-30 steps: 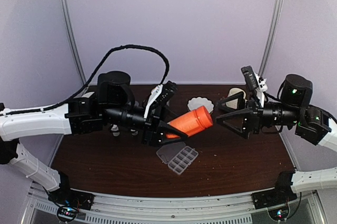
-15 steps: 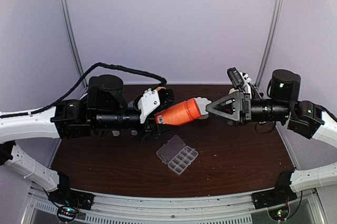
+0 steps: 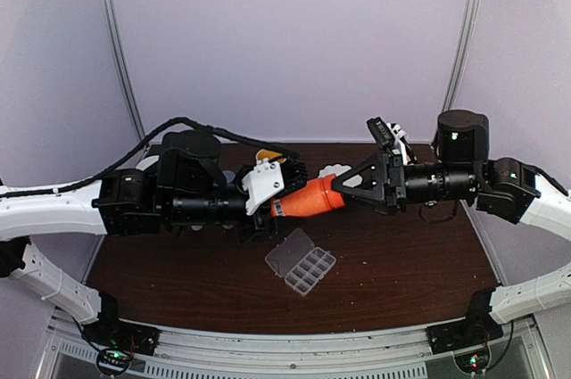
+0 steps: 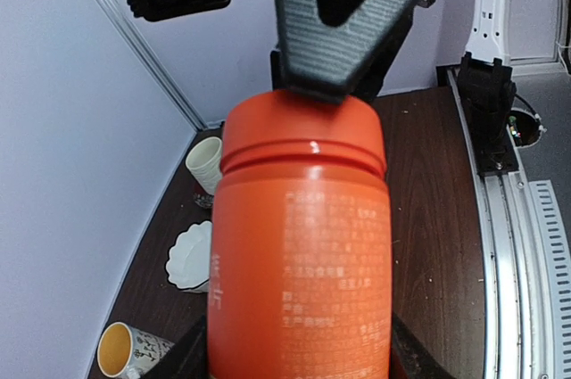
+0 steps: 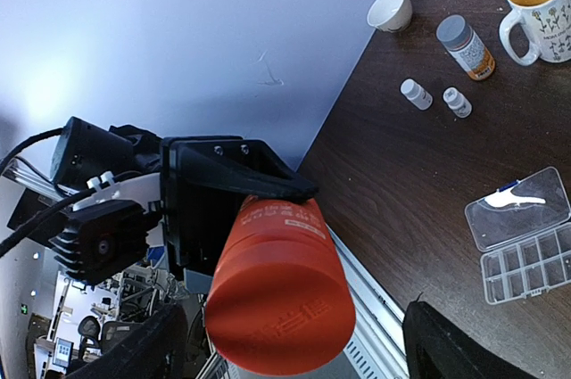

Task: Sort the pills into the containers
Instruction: Unscrew the lid of the pill bottle.

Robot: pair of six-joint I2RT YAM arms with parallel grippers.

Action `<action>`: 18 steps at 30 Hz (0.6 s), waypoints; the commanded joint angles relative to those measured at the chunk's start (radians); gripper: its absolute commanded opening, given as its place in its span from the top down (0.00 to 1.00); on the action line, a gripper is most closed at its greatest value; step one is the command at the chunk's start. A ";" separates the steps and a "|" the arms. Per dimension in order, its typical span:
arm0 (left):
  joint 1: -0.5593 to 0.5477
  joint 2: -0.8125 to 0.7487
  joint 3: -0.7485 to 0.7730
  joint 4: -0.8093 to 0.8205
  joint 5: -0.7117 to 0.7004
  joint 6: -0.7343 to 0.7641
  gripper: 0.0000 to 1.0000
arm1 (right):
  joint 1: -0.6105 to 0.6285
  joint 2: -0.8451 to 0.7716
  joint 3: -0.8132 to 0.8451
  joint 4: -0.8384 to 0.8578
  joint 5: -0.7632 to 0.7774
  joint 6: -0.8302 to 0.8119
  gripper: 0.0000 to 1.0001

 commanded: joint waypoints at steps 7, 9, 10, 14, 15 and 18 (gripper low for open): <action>-0.014 0.019 0.046 0.044 -0.009 0.021 0.71 | 0.027 0.032 0.034 0.004 -0.006 0.007 0.36; -0.014 0.019 0.046 0.043 -0.005 0.019 0.71 | 0.027 0.031 0.031 0.006 -0.012 0.004 0.48; -0.014 0.020 0.046 0.044 -0.001 0.016 0.71 | 0.027 0.033 0.031 0.006 -0.018 -0.001 0.52; -0.014 0.019 0.054 0.030 0.036 -0.018 0.73 | 0.027 0.020 0.033 0.004 -0.044 -0.056 0.67; -0.013 0.019 0.059 0.022 0.051 -0.035 0.73 | 0.028 0.012 0.032 0.008 -0.052 -0.083 0.68; -0.002 0.023 0.082 -0.002 0.171 -0.090 0.73 | 0.035 -0.014 0.022 0.028 -0.063 -0.186 0.79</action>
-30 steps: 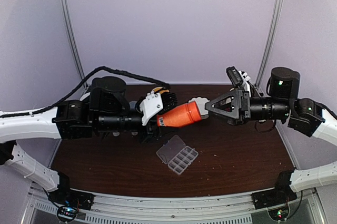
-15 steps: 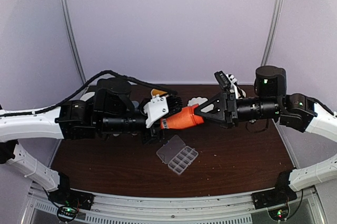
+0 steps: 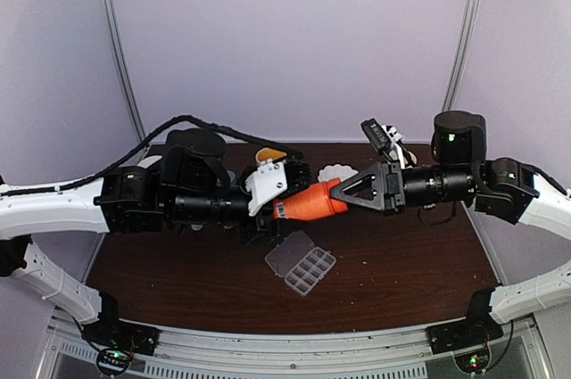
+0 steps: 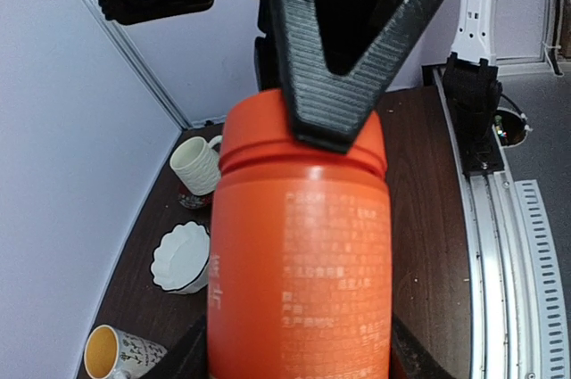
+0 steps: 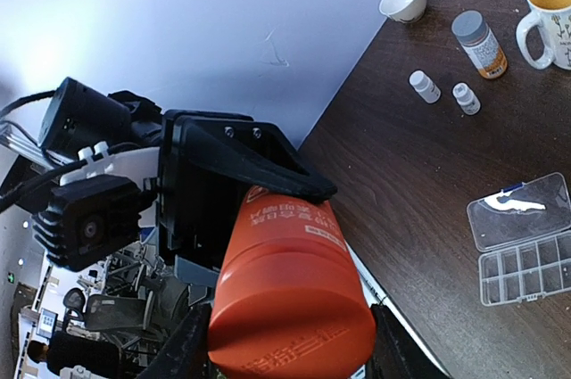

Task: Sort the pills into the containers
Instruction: Unscrew the lid of the pill bottle.

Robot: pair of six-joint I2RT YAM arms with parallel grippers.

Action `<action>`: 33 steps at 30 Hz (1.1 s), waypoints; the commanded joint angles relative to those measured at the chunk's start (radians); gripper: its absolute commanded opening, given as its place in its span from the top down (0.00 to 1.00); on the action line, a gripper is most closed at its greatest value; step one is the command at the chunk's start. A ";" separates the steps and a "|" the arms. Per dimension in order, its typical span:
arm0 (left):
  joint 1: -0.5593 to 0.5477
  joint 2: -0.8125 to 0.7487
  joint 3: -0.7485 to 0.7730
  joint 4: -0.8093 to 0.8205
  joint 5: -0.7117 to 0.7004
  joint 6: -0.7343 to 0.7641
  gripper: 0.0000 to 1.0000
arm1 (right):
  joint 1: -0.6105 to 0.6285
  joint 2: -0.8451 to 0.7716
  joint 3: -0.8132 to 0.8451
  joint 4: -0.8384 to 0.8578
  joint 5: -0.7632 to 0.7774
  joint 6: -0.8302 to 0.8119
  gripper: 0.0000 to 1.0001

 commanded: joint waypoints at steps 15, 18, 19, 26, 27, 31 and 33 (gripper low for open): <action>0.073 0.039 0.128 0.047 0.636 -0.336 0.73 | 0.097 -0.217 -0.119 0.161 0.050 -0.766 0.86; 0.075 0.050 0.134 0.060 0.679 -0.362 0.73 | 0.105 -0.252 -0.130 0.147 0.076 -0.898 0.91; 0.076 0.055 0.141 0.059 0.692 -0.369 0.73 | 0.106 -0.249 -0.119 0.117 0.072 -0.939 0.91; 0.076 0.074 0.141 0.104 0.769 -0.412 0.73 | 0.108 -0.235 -0.108 0.017 0.020 -1.251 0.92; 0.078 0.078 0.142 0.107 0.783 -0.419 0.72 | 0.108 -0.237 -0.109 0.009 0.008 -1.300 0.92; 0.077 0.089 0.144 0.111 0.822 -0.442 0.73 | 0.117 -0.269 -0.148 0.008 -0.011 -1.511 0.96; 0.077 0.087 0.144 0.110 0.833 -0.446 0.73 | 0.120 -0.275 -0.147 -0.008 -0.006 -1.597 0.97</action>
